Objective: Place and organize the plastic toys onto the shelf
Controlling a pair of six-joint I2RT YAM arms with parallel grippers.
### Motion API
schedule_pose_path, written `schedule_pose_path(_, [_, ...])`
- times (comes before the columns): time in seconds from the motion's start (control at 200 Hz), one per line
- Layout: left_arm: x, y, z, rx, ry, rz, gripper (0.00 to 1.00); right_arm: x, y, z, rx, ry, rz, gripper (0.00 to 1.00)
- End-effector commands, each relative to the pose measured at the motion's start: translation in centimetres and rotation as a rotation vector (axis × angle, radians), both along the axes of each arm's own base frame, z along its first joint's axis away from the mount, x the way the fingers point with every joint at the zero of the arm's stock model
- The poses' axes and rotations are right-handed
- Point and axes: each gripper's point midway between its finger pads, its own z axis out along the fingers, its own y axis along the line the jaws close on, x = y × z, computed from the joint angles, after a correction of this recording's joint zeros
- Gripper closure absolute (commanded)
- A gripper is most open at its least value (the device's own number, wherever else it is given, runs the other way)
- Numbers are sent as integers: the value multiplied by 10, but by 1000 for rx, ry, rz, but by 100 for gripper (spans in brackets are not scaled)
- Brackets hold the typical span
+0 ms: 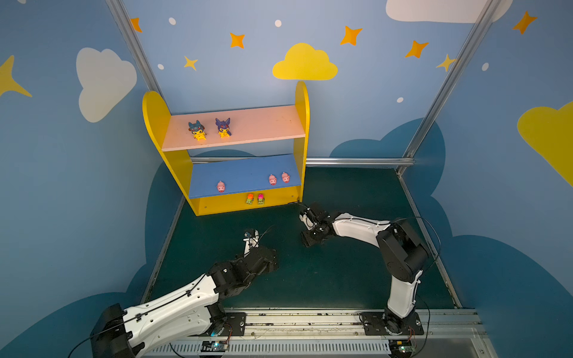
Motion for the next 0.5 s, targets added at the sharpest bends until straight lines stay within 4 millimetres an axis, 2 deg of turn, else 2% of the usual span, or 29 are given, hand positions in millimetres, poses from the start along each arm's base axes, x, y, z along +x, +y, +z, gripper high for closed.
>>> schedule_pose_path(0.0, [3,2,1,11,-15,2,0,1,2,-6,-7,18,4,45])
schedule_pose_path(0.25, [1,8,4,3,-24,11,0,0,-3,-9,-29,23,-9,55])
schedule_pose_path(0.496, [-5,21,4,-6,-34,31,0,-1,-4,-11,-36,35,-19,60])
